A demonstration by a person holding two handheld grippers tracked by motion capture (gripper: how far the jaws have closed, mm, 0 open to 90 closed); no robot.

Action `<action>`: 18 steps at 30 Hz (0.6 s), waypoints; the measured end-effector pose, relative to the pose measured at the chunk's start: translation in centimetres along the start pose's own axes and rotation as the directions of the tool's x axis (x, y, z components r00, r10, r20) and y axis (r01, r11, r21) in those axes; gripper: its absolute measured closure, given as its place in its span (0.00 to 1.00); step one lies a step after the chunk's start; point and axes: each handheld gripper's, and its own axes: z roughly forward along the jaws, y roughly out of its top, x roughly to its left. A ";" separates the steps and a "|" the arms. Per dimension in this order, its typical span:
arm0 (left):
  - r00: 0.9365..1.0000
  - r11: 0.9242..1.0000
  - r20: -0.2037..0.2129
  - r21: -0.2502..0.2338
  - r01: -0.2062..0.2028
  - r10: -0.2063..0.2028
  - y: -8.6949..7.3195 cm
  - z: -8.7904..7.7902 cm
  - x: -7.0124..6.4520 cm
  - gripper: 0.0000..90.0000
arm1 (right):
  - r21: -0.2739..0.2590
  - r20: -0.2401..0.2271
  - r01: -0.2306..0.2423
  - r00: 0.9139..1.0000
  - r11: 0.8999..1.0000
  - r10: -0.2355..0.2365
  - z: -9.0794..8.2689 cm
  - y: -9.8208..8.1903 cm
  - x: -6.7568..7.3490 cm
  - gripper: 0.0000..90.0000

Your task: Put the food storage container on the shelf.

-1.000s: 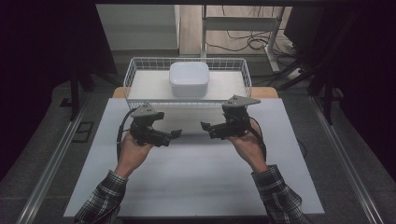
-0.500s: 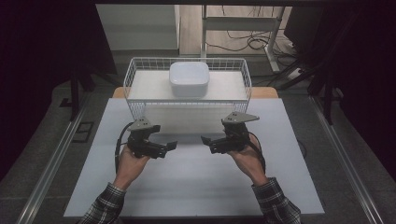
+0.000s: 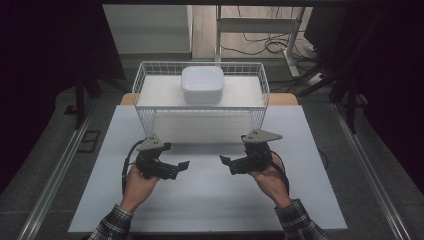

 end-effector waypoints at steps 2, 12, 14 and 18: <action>1.000 1.000 -0.002 -0.001 0.004 -0.004 -0.2 -0.3 -0.1 0.03 | -0.002 -0.001 0.004 1.000 1.000 -0.004 -0.1 -0.1 0.1 0.00; 1.000 1.000 -0.011 0.013 0.005 -0.005 -1.6 -1.1 -0.7 0.03 | 0.002 -0.001 0.009 1.000 1.000 -0.009 -0.9 -0.6 0.9 0.00; 1.000 1.000 -0.012 0.009 0.006 -0.006 -1.8 -1.2 -0.8 0.03 | 0.005 0.000 0.011 1.000 1.000 -0.011 -1.1 -0.9 1.1 0.00; 1.000 1.000 -0.019 0.013 0.002 -0.001 -2.3 -1.4 -1.1 0.04 | 0.009 0.002 0.014 1.000 1.000 -0.014 -1.4 -1.3 1.4 0.00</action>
